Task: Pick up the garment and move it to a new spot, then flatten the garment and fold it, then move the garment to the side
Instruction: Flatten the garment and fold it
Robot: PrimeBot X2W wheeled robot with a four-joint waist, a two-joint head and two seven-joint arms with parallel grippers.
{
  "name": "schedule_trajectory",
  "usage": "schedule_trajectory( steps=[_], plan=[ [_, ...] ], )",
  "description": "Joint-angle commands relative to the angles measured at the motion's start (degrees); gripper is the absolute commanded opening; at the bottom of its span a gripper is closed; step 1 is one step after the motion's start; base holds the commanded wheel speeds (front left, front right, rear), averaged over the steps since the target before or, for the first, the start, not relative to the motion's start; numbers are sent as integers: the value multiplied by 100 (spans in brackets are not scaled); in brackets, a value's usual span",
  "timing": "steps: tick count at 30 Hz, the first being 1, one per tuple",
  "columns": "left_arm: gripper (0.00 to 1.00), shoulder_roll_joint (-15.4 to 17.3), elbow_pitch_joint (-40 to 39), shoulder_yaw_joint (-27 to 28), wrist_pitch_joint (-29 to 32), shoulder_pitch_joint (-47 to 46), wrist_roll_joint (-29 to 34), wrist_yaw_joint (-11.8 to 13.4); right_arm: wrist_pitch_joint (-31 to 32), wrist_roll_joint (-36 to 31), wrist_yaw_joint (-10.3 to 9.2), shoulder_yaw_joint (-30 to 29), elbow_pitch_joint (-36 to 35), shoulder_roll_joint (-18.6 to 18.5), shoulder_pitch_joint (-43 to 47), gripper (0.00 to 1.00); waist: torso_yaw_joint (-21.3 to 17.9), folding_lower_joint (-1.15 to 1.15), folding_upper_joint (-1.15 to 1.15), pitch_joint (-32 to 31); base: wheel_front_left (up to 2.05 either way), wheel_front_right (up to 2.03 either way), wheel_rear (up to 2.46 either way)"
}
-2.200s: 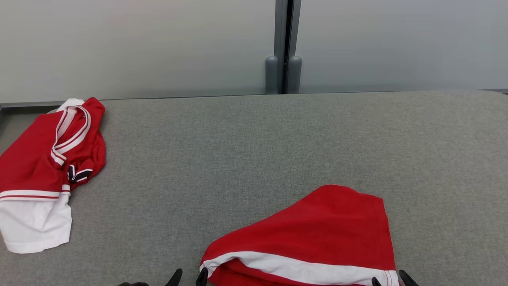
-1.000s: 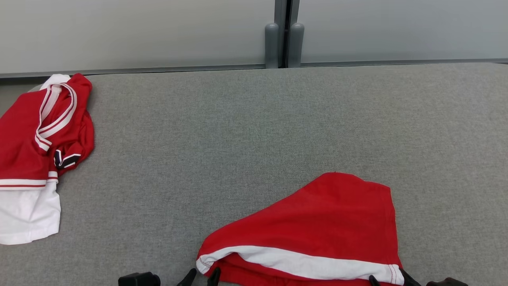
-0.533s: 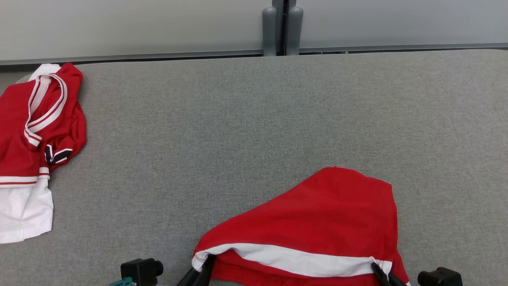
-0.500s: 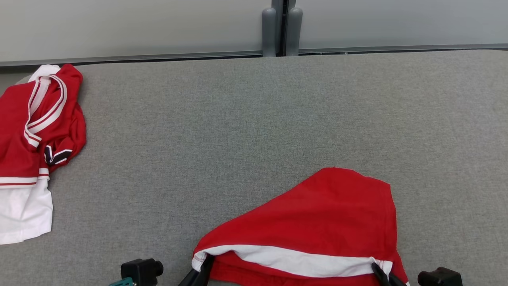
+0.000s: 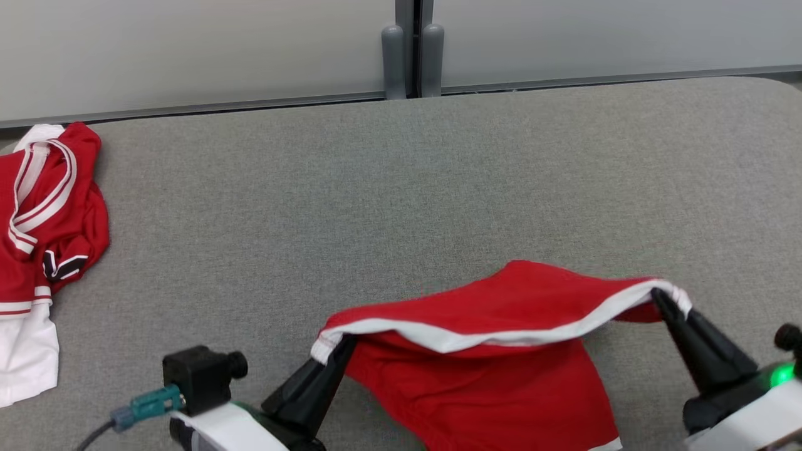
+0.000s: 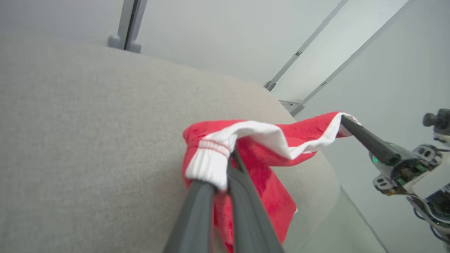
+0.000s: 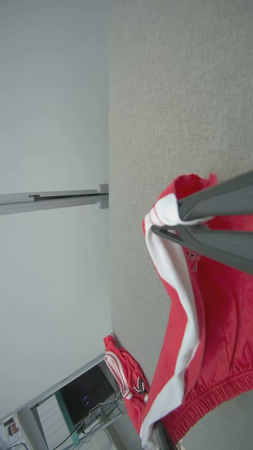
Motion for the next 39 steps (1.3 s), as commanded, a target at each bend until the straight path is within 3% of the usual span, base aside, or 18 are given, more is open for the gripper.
schedule_trajectory(
  steps=[1,8,12,15,21,27,30,34,39],
  plan=[
    [0,43,-168,-6,97,-228,-66,-15,94,58,1,-90,-109,-142,-194,0,-5,0,0,93,0,0,0],
    [0,302,-537,181,978,-2068,-382,-43,824,629,1,-367,-130,-1087,-1966,0,84,0,0,765,0,0,0],
    [0,380,53,295,1314,-3722,-318,-42,1280,1178,1,-405,372,-1361,-3435,0,233,0,0,1278,0,0,0],
    [0,47,886,248,1353,-5005,-397,-26,1582,1332,1,-342,956,-1466,-4708,0,346,0,0,1681,0,0,0],
    [0,-295,2856,255,793,-7174,-159,-57,1358,980,1,-36,2456,-929,-7146,0,383,0,0,2100,0,0,0],
    [0,-403,4424,349,-585,-8601,49,-102,422,451,1,156,3845,-159,-8763,0,182,0,0,2392,0,0,0],
    [0,-352,4793,239,-1079,-8891,144,-104,129,451,1,285,4162,62,-9034,0,84,0,0,2567,0,0,0],
    [0,-196,5239,-506,-2025,-8701,-16,-107,-573,722,2,756,4358,274,-8686,0,-16,0,0,2706,0,0,0],
    [0,98,5189,-1763,-2866,-7676,-569,-98,-1398,1326,1,1460,3825,-173,-7172,0,14,0,0,2610,0,0,0]
  ],
)
